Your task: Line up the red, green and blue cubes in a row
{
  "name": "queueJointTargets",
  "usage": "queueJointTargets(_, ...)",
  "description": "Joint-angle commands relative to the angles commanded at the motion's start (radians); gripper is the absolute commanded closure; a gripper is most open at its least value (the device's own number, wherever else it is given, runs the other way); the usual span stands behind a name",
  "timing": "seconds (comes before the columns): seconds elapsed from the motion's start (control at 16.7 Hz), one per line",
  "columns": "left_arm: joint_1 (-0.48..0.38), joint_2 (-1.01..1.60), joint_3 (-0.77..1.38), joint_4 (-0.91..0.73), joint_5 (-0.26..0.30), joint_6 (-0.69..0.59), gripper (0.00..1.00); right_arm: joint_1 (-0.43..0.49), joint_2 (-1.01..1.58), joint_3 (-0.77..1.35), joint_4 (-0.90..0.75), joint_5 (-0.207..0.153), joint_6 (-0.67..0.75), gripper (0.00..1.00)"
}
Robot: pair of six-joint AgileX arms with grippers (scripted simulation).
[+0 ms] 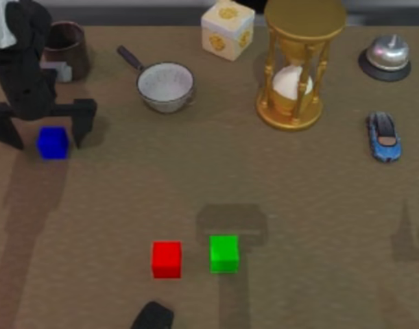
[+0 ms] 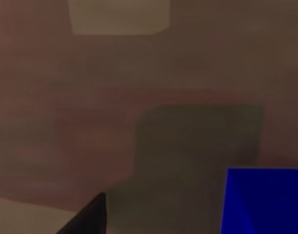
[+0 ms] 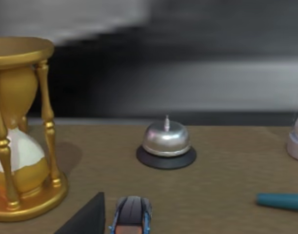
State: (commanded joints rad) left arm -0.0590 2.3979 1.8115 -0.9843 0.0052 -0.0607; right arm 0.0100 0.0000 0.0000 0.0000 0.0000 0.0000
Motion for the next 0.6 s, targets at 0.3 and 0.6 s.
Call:
queueJointTargets(0.3,0.0,0.0,0.0,0.0,0.0,0.0,0.68,0.0,0.0,0.0,0.0,0.0,0.0,0.0)
queueJointTargets(0.6,0.0,0.0,0.0,0.0,0.0,0.0,1.0,0.0,0.0,0.0,0.0,0.0,0.0,0.0)
